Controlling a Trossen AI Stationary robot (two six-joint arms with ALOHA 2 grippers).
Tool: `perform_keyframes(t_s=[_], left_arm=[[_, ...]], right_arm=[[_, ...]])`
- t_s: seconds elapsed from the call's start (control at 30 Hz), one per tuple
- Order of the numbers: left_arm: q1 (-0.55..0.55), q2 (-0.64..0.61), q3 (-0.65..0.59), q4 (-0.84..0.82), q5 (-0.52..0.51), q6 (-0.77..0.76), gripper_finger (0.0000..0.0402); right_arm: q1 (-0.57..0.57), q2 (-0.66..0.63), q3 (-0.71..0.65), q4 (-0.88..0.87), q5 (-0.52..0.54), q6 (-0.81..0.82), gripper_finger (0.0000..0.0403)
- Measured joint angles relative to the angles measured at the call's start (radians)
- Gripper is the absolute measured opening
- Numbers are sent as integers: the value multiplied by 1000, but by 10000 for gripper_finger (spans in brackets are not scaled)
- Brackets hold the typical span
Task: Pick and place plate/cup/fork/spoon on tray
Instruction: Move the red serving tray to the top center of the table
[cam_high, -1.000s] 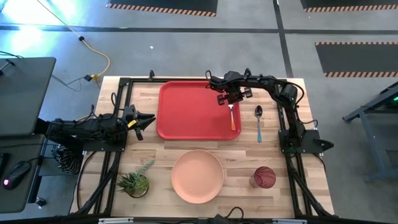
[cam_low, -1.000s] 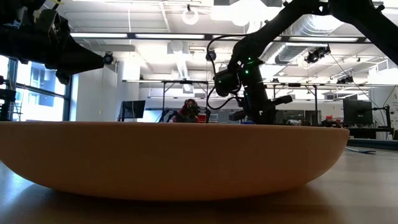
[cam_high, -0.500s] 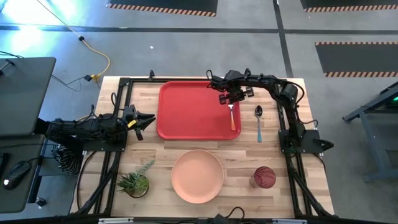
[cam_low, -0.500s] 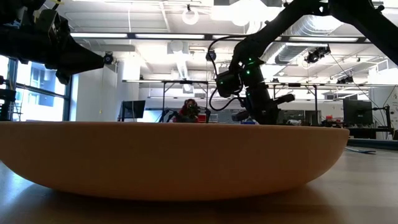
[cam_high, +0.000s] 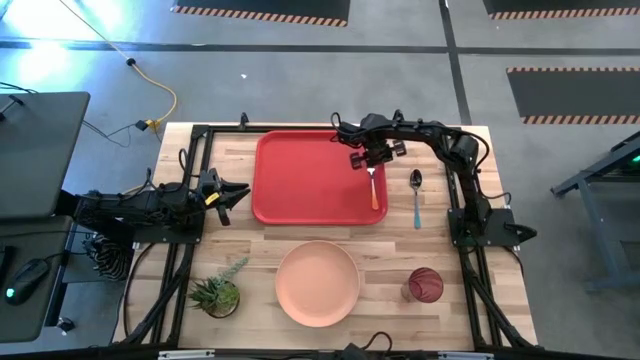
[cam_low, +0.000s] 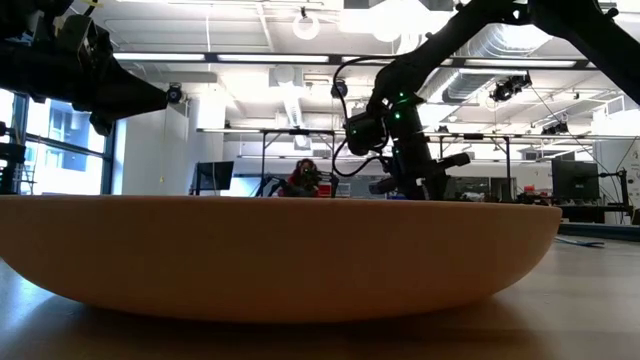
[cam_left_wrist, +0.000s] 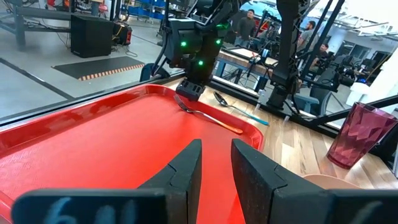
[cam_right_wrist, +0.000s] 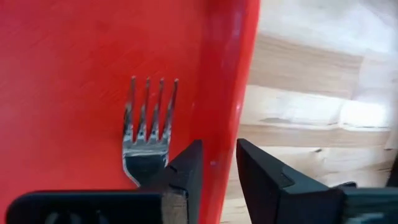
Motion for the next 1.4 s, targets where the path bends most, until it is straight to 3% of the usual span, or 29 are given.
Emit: perform_keyframes(t_s=[1.4], left_arm=[[0,0,0,0,0,-1,76]], right_arm=[[-31,45,0,-73,35,6,87]])
